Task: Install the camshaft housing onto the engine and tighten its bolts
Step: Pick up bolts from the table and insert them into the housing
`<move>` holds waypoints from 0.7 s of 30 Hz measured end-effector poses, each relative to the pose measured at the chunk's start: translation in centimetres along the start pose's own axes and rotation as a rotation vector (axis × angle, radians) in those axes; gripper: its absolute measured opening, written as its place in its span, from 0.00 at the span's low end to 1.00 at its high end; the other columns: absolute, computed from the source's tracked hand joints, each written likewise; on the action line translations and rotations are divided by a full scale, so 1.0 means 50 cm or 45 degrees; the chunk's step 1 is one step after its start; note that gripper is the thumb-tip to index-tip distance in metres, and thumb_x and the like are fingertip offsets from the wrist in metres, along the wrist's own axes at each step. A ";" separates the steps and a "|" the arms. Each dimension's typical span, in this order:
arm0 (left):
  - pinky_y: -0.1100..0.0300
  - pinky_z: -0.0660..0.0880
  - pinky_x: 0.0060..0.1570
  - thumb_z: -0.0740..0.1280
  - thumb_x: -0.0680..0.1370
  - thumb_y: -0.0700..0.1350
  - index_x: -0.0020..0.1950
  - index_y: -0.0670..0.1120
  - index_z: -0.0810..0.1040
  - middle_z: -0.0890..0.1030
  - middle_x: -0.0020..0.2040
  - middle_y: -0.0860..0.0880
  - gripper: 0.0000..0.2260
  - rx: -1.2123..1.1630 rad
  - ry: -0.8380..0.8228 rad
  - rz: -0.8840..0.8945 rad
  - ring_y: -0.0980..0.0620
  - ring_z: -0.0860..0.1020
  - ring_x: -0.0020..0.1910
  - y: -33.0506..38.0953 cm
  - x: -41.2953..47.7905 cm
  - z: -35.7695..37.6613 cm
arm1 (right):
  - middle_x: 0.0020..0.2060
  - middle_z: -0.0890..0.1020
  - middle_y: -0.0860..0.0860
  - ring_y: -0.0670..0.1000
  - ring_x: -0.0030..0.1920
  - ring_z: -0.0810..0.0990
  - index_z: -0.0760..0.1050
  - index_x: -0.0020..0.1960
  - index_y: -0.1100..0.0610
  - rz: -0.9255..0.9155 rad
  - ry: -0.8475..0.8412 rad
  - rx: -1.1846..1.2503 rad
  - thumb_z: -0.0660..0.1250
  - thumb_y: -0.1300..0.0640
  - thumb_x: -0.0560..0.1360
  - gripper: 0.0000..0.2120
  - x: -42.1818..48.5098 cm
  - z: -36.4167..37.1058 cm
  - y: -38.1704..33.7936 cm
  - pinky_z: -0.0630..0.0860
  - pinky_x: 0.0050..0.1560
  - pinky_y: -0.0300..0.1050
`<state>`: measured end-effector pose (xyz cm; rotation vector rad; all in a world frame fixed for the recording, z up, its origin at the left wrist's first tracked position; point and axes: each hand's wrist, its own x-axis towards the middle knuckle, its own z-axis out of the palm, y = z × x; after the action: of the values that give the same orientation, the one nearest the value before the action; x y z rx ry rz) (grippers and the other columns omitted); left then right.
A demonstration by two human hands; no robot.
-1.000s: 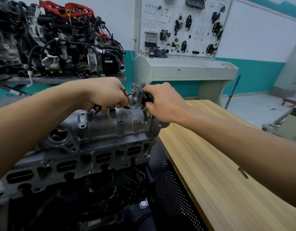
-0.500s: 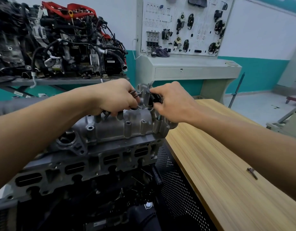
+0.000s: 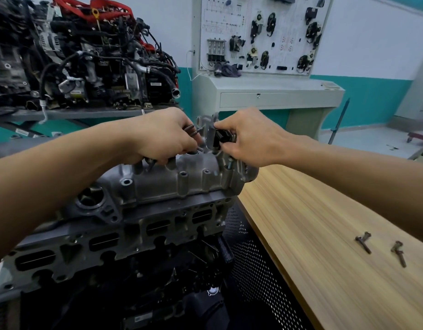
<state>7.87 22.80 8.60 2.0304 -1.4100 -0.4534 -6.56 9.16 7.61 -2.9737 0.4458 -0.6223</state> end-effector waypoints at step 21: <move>0.67 0.66 0.18 0.66 0.80 0.40 0.47 0.43 0.84 0.81 0.26 0.47 0.07 0.261 -0.020 -0.022 0.57 0.73 0.18 0.007 0.003 -0.014 | 0.35 0.83 0.51 0.51 0.33 0.78 0.84 0.47 0.56 0.105 0.170 0.059 0.68 0.62 0.73 0.06 0.005 0.034 0.004 0.77 0.36 0.47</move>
<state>8.09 22.77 9.38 2.2068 -1.5020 -0.3449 -5.70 8.91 6.12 -2.8646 0.5528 -0.8143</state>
